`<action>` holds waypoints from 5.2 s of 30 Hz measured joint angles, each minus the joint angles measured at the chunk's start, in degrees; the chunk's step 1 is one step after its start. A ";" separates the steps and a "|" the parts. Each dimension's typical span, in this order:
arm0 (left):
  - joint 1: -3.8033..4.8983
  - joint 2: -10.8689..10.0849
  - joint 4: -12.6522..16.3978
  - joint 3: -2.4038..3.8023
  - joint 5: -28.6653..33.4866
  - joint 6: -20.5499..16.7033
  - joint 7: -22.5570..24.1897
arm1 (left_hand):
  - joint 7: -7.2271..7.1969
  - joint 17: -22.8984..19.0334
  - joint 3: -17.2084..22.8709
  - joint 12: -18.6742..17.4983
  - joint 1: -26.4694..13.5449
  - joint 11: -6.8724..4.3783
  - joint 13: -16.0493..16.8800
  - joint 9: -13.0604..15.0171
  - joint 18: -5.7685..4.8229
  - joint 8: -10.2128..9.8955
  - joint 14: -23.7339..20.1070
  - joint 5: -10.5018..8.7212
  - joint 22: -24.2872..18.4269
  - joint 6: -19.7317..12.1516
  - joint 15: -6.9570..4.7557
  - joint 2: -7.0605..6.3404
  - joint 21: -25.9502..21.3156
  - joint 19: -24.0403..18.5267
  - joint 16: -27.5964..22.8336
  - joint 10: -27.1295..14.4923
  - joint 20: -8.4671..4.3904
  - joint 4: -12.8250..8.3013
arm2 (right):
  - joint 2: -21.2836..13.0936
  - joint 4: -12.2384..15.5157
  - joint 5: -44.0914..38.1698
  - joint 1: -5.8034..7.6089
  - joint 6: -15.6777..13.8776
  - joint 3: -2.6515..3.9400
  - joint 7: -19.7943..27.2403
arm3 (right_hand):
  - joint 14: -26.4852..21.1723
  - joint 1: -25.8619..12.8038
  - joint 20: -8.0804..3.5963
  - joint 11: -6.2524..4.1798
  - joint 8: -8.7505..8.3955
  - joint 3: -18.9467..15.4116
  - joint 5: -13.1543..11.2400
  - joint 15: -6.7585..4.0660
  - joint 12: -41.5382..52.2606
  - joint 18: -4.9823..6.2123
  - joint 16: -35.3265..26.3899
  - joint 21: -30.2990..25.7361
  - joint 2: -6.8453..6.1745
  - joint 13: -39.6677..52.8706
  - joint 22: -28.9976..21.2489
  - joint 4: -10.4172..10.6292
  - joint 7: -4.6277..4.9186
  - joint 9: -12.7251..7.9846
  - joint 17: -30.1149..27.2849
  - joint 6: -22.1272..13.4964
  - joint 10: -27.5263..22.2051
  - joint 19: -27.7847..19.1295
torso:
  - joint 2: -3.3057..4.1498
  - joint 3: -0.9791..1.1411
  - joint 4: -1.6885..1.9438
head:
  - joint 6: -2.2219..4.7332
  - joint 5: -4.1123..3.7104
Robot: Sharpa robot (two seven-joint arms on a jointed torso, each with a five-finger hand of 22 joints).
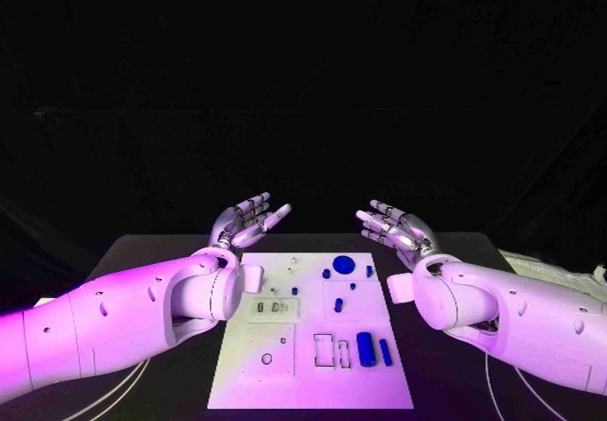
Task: Assemble the parts on the task board
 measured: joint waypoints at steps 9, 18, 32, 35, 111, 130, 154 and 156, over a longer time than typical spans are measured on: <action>0.00 -0.07 -0.01 0.00 0.17 1.48 -0.21 | 0.40 1.61 2.83 1.15 3.32 1.31 0.67 0.60 1.81 1.05 15.48 0.44 2.04 7.02 0.45 3.15 4.03 15.53 3.50 9.32 0.31 0.61 | -0.28 -0.83 -5.42 -0.02 8.34 0.34 -3.60 | 10.94 5.61 0.33 0.20 0.77 1.59 0.35 -0.21 0.71 1.37 1.56 2.05 0.83 0.58 1.01 -2.87 0.46 0.58 0.71 6.41 8.04 6.65 | 0.01 -0.02 -0.01 | -0.01 0.00; 0.13 -3.06 1.29 0.23 1.42 3.78 2.17 | 2.94 2.01 4.41 3.66 4.09 -1.31 1.76 1.84 4.03 3.63 26.43 -0.22 2.75 24.51 -2.82 7.30 7.24 28.40 5.81 29.30 -0.56 -0.72 | -1.73 -2.36 -21.60 0.69 8.38 0.97 -3.77 | 25.27 9.14 0.27 -1.75 1.99 4.95 1.13 -2.48 2.37 4.04 3.33 5.65 1.08 1.11 2.26 -6.69 2.32 1.43 1.24 22.42 23.66 16.34 | 0.95 0.00 0.23 | -1.03 -0.53; 1.46 -9.61 9.82 0.95 2.04 6.95 2.84 | 3.46 4.44 2.34 4.49 3.96 -3.90 2.27 1.58 4.01 3.77 36.13 -0.51 2.36 31.98 -5.82 9.04 8.19 38.03 7.34 38.91 -3.34 -3.36 | -1.93 -3.64 -46.59 4.03 8.71 2.87 -8.74 | 38.62 8.94 -1.71 -4.43 1.99 10.21 1.46 -5.89 2.26 4.88 4.33 10.07 0.00 1.24 3.20 -9.86 4.40 1.71 1.68 35.13 35.40 25.24 | 5.30 -0.46 1.51 | 0.69 -2.37; 1.60 -10.73 11.77 1.06 2.59 7.79 2.58 | 3.28 4.84 2.34 4.49 4.29 -4.05 2.36 1.57 4.02 3.77 36.42 -0.51 2.36 32.15 -6.11 9.32 8.19 38.36 7.35 39.35 -3.60 -3.35 | -1.66 -3.82 -53.16 4.71 9.34 3.17 -11.20 | 41.30 8.84 -2.65 -5.09 1.99 11.07 1.30 -6.75 2.26 4.88 4.65 11.20 -0.59 1.25 3.53 -10.05 3.80 1.71 1.81 36.48 37.51 27.02 | 6.34 -0.62 2.01 | 0.89 -3.09; 2.42 -15.44 20.89 1.97 6.66 13.34 -2.66 | 3.28 5.52 2.03 3.91 4.82 -4.03 2.32 1.50 4.00 3.76 36.40 -0.51 1.95 32.13 -6.10 9.84 7.60 38.77 7.07 39.33 -3.59 -4.93 | 4.89 -6.00 -92.13 6.64 14.37 5.73 -28.29 | 60.32 10.41 -11.25 -11.16 3.32 22.98 -4.14 -14.60 1.83 2.22 75.32 68.33 -8.14 1.64 51.95 3.41 -1.47 2.37 64.97 47.92 49.39 48.95 | 15.16 -1.58 6.79 | 3.51 -6.84; 2.54 -15.36 20.98 1.98 6.68 13.72 -3.32 | 3.28 5.60 2.03 3.90 5.05 -4.03 2.26 1.45 3.99 3.76 36.40 -0.51 1.81 32.13 -6.09 10.07 7.36 38.76 6.82 39.33 -3.59 -5.25 | 12.39 -12.29 -92.07 7.03 11.10 5.74 -30.45 | 60.32 10.86 -11.25 -10.83 2.45 23.07 -4.86 -14.59 1.48 2.23 75.55 68.79 -7.71 1.38 52.23 3.50 -1.51 2.36 65.08 47.88 48.63 48.94 | 15.56 -1.65 7.11 | 4.02 -6.32; 2.68 -15.26 21.11 2.00 6.69 14.18 -3.66 | 3.28 5.66 2.19 3.67 5.05 -4.02 2.26 1.46 3.99 3.54 36.40 -0.51 1.77 32.13 -6.09 10.07 7.36 38.76 6.82 39.33 -3.59 -5.40 | 14.84 -15.18 -92.21 7.04 12.42 5.44 -31.33 | 60.32 9.43 -10.54 -9.58 2.49 23.22 -5.67 -13.70 1.49 2.23 74.42 67.39 -9.20 1.29 49.09 5.22 -0.24 3.11 62.43 44.62 44.29 46.09 | 15.81 -1.69 7.14 | 3.70 -6.13; 2.69 -15.26 21.11 2.00 6.69 14.20 -3.68 | 3.28 5.69 2.19 3.67 5.05 -4.03 2.27 1.46 3.99 3.54 36.40 -0.51 1.75 32.13 -6.10 10.07 7.36 38.76 6.82 39.33 -3.59 -5.40 | 14.84 -15.33 -92.20 7.04 12.25 5.40 -31.51 | 60.30 8.72 -9.70 -8.37 2.29 20.90 -6.21 -12.71 1.31 2.77 71.76 64.29 -11.47 1.24 44.14 5.86 0.79 2.32 58.38 37.89 38.80 42.77 | 15.82 -1.72 7.15 | 3.68 -6.11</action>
